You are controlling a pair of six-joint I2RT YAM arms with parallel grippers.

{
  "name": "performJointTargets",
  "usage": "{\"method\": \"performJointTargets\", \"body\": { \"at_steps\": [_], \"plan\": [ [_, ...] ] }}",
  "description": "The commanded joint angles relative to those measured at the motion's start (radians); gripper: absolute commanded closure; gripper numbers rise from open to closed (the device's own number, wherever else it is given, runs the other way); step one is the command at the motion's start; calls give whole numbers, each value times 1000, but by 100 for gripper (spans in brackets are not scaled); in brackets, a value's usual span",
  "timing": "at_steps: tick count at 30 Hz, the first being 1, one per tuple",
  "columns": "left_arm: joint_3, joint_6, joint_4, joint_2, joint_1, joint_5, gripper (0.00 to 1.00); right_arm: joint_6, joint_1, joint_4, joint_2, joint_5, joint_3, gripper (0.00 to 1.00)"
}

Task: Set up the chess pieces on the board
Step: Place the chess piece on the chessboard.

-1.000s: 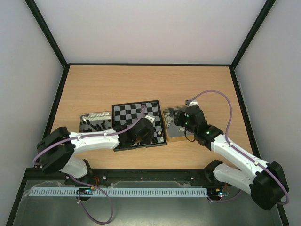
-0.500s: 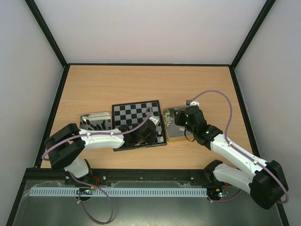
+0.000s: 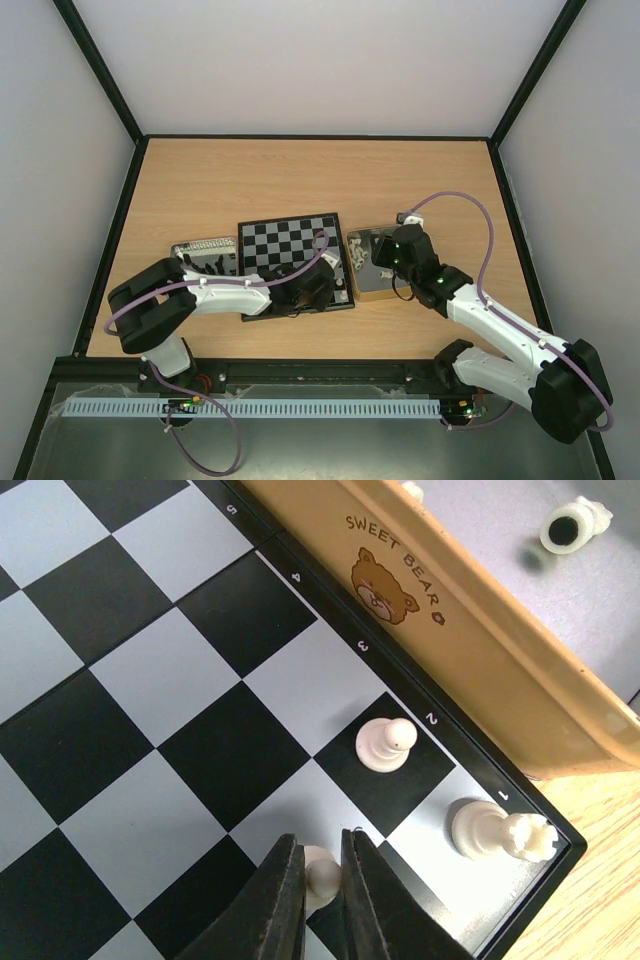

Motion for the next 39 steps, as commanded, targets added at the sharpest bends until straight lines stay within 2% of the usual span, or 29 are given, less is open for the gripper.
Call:
{"method": "performJointTargets", "body": {
  "at_steps": [1,7,16,22,30,39],
  "plan": [
    [-11,3,19,18,-5,-11,85,10,5,-27,1,30,27,63],
    [-23,1,45,21,-4,-19,90,14,5,-32,-5,30,24,63],
    [-25,0,51,33,-5,-53,90,18,5,-33,-5,29,24,63],
    [-21,-5,35,21,-5,-63,83,23,5,-35,-9,29,21,63],
    [-26,-26,23,-70,-6,-75,61,31,5,-36,-19,33,20,62],
    [-60,-89,20,-260,6,-195,58,121,1,-67,94,64,36,58]
  ]
}}
